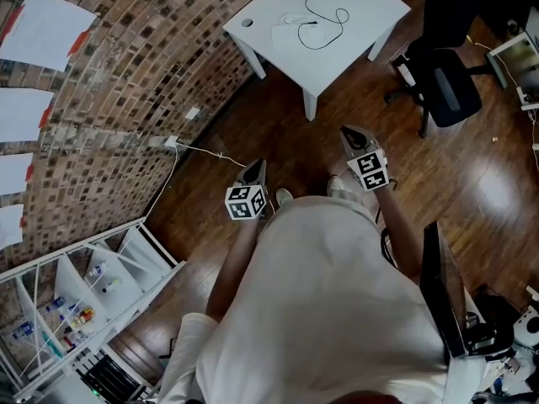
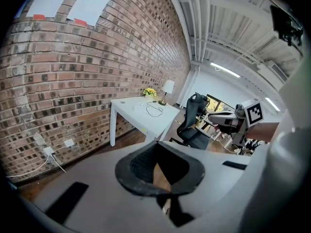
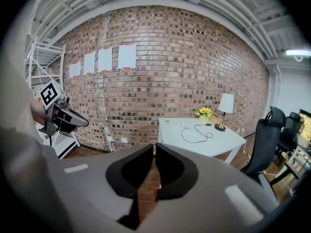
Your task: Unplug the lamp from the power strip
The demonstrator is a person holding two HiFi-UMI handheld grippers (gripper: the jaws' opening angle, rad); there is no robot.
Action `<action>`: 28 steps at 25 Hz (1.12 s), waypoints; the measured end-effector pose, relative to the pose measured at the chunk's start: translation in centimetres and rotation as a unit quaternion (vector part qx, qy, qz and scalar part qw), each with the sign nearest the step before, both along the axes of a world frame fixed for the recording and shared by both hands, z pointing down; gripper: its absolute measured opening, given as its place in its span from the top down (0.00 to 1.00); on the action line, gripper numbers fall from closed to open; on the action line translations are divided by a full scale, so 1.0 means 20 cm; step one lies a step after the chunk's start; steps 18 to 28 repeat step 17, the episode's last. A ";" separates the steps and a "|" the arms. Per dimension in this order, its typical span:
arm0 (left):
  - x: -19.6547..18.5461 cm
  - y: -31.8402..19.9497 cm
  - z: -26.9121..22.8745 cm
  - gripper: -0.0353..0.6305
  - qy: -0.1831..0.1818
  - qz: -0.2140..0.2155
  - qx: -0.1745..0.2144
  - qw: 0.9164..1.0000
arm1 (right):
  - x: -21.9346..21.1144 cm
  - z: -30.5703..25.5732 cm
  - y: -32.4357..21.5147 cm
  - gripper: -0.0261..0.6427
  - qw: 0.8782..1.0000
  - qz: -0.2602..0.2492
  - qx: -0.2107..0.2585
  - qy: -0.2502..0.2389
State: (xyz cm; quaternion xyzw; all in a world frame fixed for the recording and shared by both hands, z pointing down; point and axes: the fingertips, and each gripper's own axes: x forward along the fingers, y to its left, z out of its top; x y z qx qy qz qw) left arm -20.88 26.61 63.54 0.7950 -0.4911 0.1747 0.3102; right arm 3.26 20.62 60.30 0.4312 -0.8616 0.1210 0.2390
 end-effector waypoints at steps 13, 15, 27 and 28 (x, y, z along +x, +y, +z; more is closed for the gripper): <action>0.21 0.00 0.07 0.94 -0.011 0.039 -0.023 0.999 | 0.23 0.02 0.05 0.95 1.000 0.023 0.001 -0.001; 0.27 -0.01 0.09 0.94 -0.012 0.044 -0.027 0.999 | 0.31 0.02 0.06 0.95 1.000 0.027 0.000 -0.001; 0.33 -0.01 0.10 0.94 -0.014 0.047 -0.030 0.998 | 0.39 0.01 0.06 0.95 1.000 0.031 -0.001 -0.001; 0.33 -0.01 0.10 0.94 -0.014 0.047 -0.030 0.998 | 0.39 0.01 0.06 0.95 1.000 0.031 -0.001 -0.001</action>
